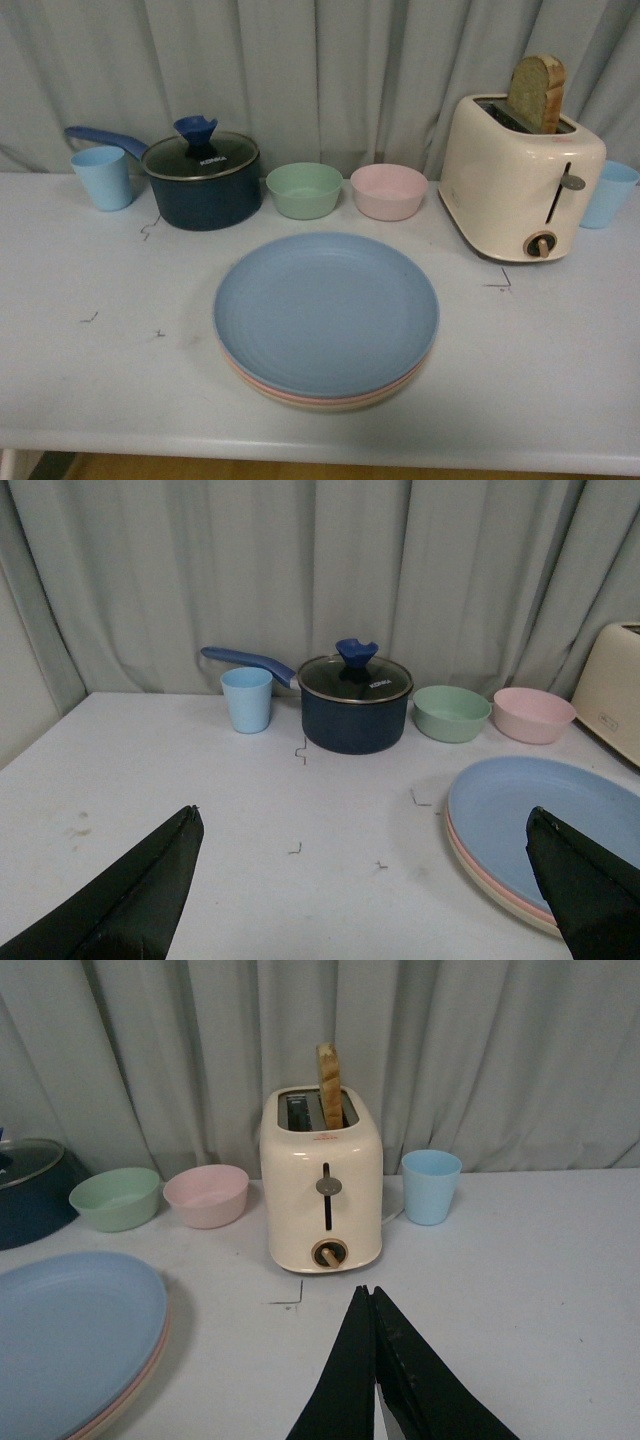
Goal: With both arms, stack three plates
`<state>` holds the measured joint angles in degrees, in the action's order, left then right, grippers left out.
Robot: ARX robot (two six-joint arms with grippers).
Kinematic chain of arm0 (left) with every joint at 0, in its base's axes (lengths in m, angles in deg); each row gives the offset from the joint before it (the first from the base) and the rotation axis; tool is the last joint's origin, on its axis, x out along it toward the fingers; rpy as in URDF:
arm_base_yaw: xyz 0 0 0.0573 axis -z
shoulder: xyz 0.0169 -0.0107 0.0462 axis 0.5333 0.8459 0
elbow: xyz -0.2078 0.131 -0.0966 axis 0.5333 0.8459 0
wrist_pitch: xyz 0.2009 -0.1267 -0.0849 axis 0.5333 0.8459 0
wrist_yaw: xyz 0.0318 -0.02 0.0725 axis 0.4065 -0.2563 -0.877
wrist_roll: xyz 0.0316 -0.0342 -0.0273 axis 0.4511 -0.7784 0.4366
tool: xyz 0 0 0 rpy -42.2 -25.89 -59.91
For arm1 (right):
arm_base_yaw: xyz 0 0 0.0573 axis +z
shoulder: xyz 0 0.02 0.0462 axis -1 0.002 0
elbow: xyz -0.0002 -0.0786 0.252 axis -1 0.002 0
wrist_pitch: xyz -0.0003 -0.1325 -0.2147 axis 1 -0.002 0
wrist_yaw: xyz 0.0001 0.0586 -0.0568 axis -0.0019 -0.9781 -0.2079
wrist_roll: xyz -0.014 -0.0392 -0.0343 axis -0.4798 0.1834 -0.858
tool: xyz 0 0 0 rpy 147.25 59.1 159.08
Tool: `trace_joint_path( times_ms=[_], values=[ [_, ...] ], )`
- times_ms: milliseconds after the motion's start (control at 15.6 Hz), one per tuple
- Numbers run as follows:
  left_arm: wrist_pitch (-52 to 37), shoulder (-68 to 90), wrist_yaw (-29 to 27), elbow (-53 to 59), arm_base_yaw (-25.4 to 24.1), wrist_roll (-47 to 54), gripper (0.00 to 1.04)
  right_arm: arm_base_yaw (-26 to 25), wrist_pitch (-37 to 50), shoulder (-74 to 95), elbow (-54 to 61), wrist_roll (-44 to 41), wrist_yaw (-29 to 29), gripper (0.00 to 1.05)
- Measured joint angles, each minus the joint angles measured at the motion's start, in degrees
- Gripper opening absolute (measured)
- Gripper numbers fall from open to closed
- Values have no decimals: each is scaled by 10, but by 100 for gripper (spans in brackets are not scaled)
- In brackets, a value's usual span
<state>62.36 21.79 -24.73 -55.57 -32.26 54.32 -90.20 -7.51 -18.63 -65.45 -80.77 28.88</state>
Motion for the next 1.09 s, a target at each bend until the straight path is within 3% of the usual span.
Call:
trace_joint_path(
  times_ms=[321, 1091],
  values=[
    [0, 0, 0, 0, 0, 0, 98, 0, -135, -164, 20, 0, 0, 2],
    [0, 0, 0, 0, 0, 0, 98, 0, -342, -384, 20, 0, 0, 2]
  ],
)
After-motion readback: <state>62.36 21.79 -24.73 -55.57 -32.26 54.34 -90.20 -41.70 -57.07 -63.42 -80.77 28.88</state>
